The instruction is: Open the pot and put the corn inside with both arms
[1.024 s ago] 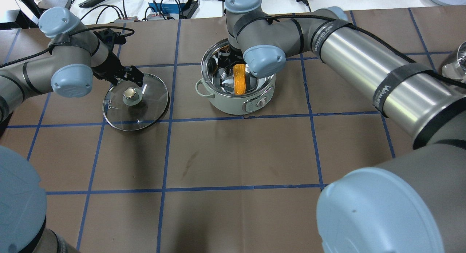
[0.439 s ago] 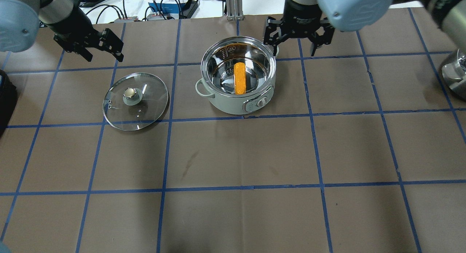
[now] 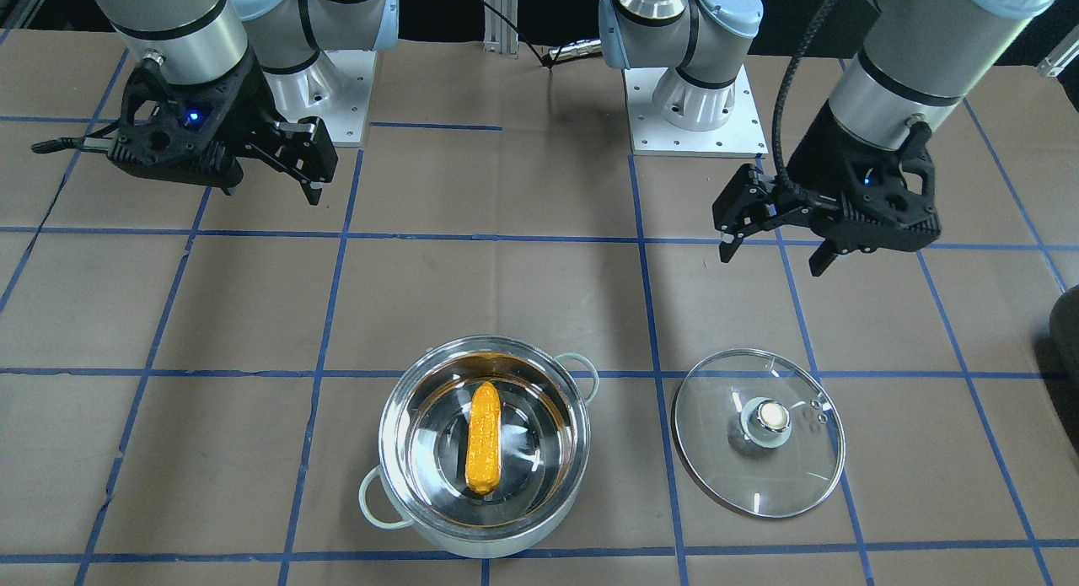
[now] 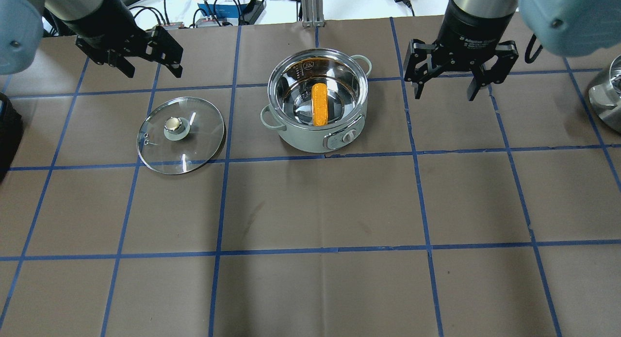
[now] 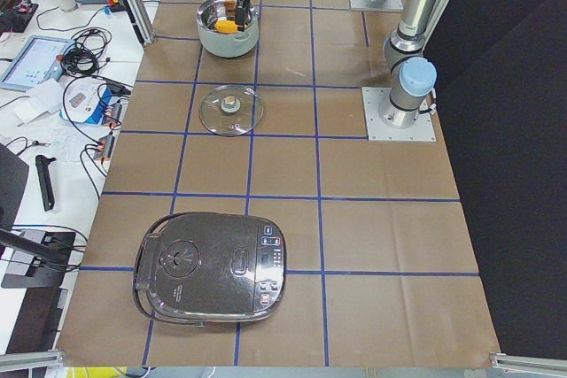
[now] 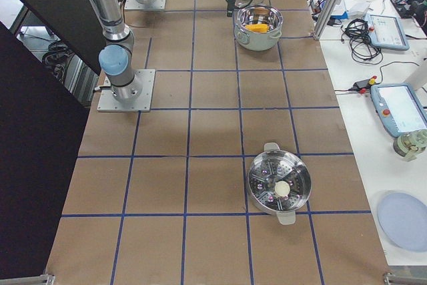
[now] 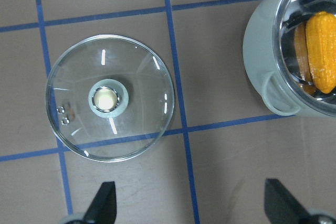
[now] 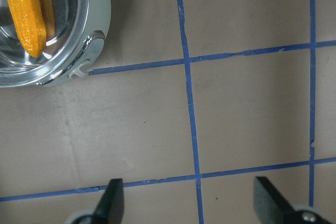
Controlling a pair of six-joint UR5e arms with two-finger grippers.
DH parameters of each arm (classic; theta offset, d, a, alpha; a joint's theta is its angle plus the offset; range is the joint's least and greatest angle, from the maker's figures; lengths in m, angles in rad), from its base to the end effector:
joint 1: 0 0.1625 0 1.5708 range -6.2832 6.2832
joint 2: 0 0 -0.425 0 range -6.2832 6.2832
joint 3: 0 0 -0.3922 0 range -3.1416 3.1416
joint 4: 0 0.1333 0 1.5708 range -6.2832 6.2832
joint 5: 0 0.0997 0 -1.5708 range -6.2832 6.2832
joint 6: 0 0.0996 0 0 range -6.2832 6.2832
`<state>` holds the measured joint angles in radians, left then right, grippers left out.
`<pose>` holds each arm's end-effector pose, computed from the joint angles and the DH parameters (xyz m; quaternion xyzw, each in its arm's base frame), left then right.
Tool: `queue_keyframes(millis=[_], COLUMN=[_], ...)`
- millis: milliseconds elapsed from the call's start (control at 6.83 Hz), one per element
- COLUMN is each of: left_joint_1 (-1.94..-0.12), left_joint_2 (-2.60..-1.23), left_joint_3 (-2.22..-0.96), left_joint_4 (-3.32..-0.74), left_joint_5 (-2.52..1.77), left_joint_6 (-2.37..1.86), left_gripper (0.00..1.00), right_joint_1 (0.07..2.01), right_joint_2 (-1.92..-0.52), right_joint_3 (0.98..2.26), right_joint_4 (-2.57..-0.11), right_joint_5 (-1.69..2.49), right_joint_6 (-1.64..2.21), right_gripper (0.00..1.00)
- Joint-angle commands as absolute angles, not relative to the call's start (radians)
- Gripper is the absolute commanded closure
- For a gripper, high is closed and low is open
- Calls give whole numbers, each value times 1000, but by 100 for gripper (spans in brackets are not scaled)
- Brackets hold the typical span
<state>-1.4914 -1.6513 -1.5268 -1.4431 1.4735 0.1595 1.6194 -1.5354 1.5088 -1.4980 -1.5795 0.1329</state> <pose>-0.1001 -0.5441 0.4822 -0.0422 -0.9969 0.0510 0.0428 0.1567 -0.4951 0.4936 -0.0420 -0.9988 -0.0226 0.0064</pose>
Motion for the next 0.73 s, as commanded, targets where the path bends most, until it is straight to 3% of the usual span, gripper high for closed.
queue_keyframes(millis=[0, 585], left_joint_1=[-1513, -1500], left_joint_2=[-1623, -1618], left_joint_3=[-1583, -1583], left_joint_4=[-1437, -1424], left_joint_5=[1483, 1528], left_joint_6=[107, 179], left_gripper=[0, 0], right_joint_1=[1605, 1606], right_joint_2=[-1557, -1563], right_joint_3=[1534, 1534], right_joint_4=[-1505, -1506], right_joint_5=[-1583, -1588], right_joint_6=[32, 35], right_gripper=[11, 10])
